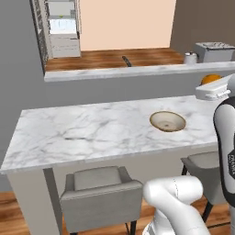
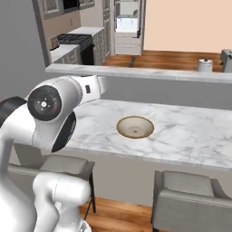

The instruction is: Retrieve the orange and pear from the fridge and place them into the bowl on the dining table.

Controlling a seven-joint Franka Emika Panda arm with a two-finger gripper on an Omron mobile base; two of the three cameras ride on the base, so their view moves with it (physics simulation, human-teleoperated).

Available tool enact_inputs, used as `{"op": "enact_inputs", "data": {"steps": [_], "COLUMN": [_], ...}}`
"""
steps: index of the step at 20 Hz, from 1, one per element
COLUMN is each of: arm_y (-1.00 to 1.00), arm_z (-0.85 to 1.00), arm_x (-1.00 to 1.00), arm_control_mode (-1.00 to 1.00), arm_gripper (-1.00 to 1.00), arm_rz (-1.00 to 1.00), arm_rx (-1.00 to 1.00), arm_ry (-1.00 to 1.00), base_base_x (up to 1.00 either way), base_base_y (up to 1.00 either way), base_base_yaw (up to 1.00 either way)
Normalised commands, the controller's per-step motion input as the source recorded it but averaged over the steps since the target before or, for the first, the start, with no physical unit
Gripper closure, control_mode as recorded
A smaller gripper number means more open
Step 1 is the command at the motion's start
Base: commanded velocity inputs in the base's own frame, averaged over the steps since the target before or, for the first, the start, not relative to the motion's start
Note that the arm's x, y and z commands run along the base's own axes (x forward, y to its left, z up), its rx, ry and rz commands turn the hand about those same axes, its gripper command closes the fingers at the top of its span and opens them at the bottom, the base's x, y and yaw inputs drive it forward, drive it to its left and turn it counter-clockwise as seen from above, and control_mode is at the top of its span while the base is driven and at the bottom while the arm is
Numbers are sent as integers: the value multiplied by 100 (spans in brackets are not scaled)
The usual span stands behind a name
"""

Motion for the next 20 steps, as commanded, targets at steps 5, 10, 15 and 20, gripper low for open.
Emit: {"op": "enact_inputs", "data": {"steps": [5,10,15,20], "arm_y": [0,0,0,-36], "arm_z": [0,0,0,-12], "arm_x": [0,0,0,72], "arm_control_mode": [100,100,100,-100], "arm_gripper": [100,100,100,100], "arm_rz": [0,0,0,2], "arm_rx": [0,0,0,2], "arm_ry": [0,0,0,10], "base_base_x": [100,100,100,20], "base_base_y": [-15,-2,-6,-6], "base_base_yaw": [32,32,28,2]}}
